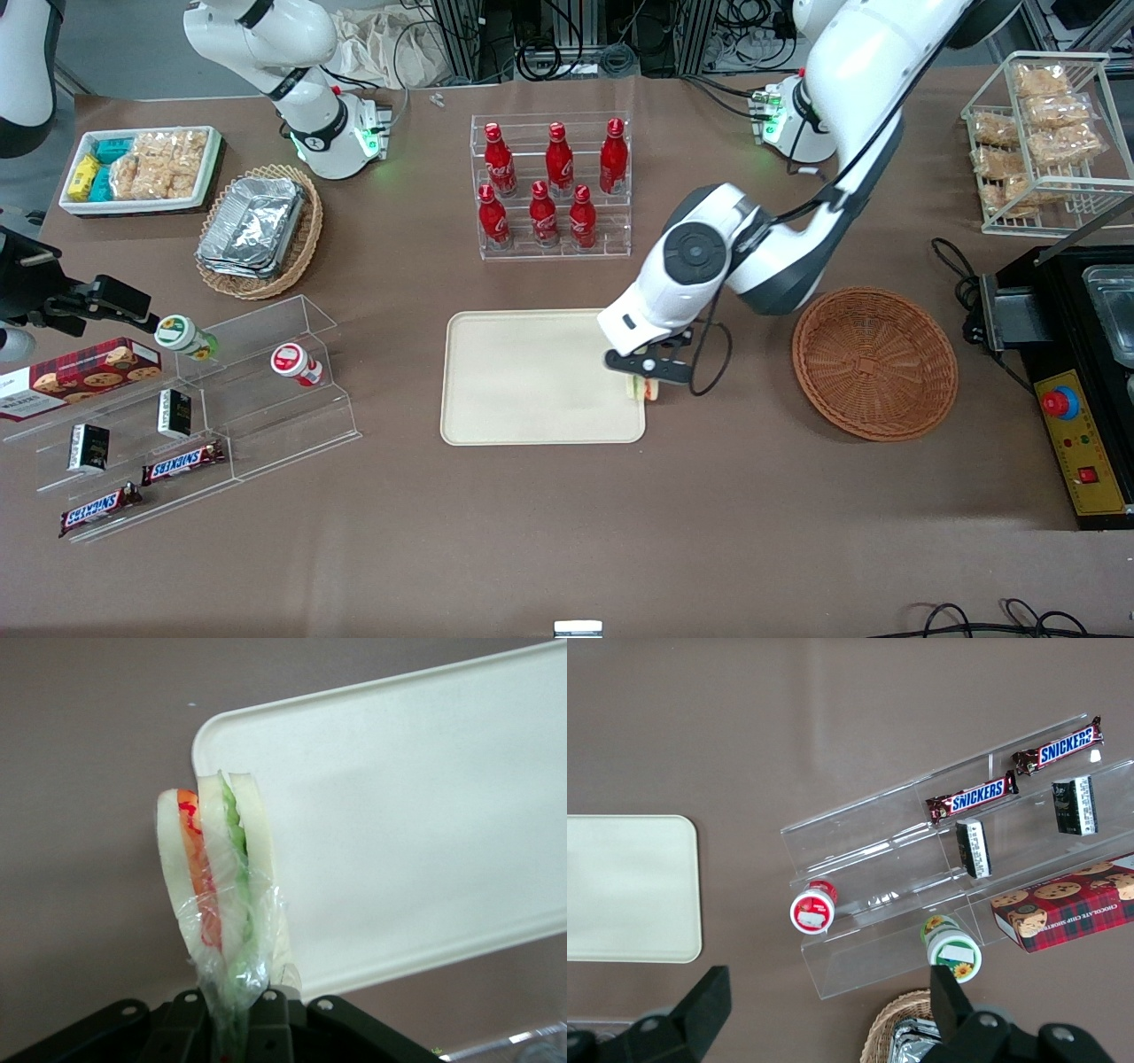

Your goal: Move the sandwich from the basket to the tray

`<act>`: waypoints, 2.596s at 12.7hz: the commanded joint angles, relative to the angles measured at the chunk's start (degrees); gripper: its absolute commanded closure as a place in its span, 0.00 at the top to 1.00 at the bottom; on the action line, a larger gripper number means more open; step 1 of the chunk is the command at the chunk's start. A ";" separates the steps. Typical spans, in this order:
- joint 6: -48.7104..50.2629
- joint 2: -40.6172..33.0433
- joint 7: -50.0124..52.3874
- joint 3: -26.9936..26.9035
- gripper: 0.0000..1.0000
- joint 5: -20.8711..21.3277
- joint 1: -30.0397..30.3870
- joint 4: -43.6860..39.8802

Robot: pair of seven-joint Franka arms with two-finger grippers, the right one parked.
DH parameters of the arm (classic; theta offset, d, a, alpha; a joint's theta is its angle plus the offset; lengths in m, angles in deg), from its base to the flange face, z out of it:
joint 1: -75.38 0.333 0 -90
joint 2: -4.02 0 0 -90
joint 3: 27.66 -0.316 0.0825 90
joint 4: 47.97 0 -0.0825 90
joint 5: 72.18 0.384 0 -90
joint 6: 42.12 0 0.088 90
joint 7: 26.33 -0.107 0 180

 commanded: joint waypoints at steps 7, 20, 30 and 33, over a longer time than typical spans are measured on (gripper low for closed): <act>-7.13 9.01 11.44 -0.23 0.64 10.14 -3.65 -2.35; 24.21 -13.21 -10.03 1.53 1.00 -4.97 15.39 -1.73; 39.36 -19.91 -20.62 1.18 1.00 -3.92 31.32 -6.65; 39.36 -20.87 -20.27 1.00 1.00 -3.13 31.76 -6.30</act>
